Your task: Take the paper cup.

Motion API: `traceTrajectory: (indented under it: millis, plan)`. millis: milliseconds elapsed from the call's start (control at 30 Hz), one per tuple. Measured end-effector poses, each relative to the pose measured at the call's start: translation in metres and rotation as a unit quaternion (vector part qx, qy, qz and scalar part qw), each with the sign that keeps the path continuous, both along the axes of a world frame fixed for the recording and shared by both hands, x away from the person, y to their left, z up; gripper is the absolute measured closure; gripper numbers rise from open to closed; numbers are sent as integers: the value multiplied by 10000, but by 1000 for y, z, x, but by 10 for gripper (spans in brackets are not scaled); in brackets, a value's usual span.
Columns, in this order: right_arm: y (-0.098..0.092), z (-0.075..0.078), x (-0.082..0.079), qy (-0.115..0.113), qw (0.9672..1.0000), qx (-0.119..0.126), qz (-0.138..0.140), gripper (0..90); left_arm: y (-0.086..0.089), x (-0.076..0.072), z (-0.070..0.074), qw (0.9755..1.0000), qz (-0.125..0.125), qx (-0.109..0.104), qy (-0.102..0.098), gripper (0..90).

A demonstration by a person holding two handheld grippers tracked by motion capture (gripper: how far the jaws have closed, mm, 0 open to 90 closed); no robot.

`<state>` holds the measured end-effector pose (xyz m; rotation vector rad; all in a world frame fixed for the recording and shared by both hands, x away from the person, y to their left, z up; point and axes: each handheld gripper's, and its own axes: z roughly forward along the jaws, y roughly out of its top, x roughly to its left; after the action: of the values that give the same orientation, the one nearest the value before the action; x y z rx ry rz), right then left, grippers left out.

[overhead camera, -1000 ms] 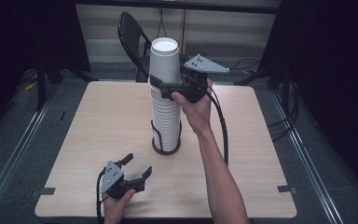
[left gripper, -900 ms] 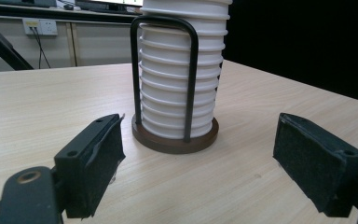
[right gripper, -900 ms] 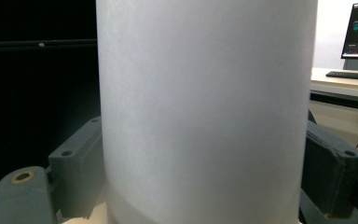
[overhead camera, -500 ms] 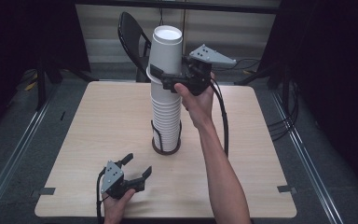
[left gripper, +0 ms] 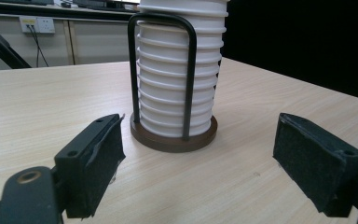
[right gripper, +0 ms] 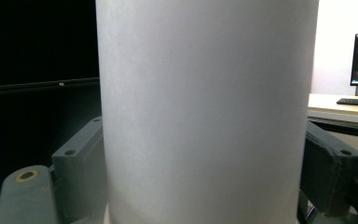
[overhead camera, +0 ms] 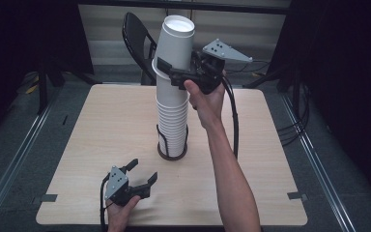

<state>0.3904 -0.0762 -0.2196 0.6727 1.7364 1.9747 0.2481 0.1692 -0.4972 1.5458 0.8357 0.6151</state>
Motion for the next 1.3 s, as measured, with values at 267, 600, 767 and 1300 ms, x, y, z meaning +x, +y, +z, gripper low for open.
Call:
traceTrajectory:
  millis: [267, 600, 767, 1300]
  plan:
    - [-9, 5, -3, -52, 9999, 148, -35, 155, -1, 0, 0, 10000, -4, 0, 19, 157]
    - [-27, 9, -11, -6, 9995, 247, -201, 159, -1, 0, 0, 10000, 12, 13, 15, 157]
    - [-37, 5, -15, 8, 9994, 244, -251, 159, -1, 0, 0, 10000, -14, 37, 9, 158]
    - [-70, -8, -30, 182, 9976, 411, -519, 163, -1, 0, 0, 10000, -1, 48, 20, 158]
